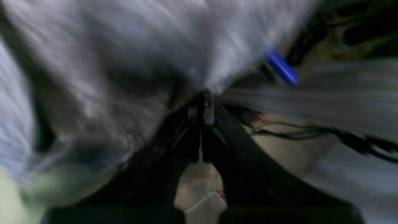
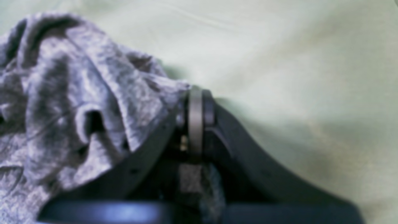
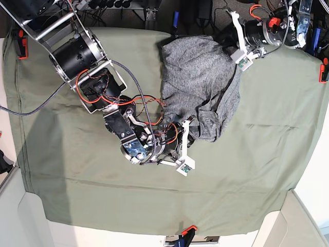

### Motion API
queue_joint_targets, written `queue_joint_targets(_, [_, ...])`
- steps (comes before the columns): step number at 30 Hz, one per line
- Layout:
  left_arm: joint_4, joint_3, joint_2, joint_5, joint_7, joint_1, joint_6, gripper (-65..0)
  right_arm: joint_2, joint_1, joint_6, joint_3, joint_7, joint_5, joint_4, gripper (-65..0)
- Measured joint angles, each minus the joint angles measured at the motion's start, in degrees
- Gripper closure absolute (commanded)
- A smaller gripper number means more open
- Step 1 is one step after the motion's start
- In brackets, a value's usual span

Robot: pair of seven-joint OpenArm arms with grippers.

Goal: Fold the T-shirt properly
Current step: 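Grasp the bundle's opposite side with the left gripper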

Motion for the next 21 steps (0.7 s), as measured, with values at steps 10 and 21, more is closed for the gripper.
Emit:
queue_joint_targets(10, [-0.35,-1.16,-0.59,0.28,-0.2,-3.43,0.0,0.0,0.0,-0.02,0.0,0.0,-0.04,-0.13,-1.2,0.0])
queue_joint_targets(21, [-8.98,-0.87,-0.28,0.02,-0.52,-10.29,-1.51,0.0,0.02,-2.71,-0.2,0.26,1.53,-1.29,-1.11,0.0])
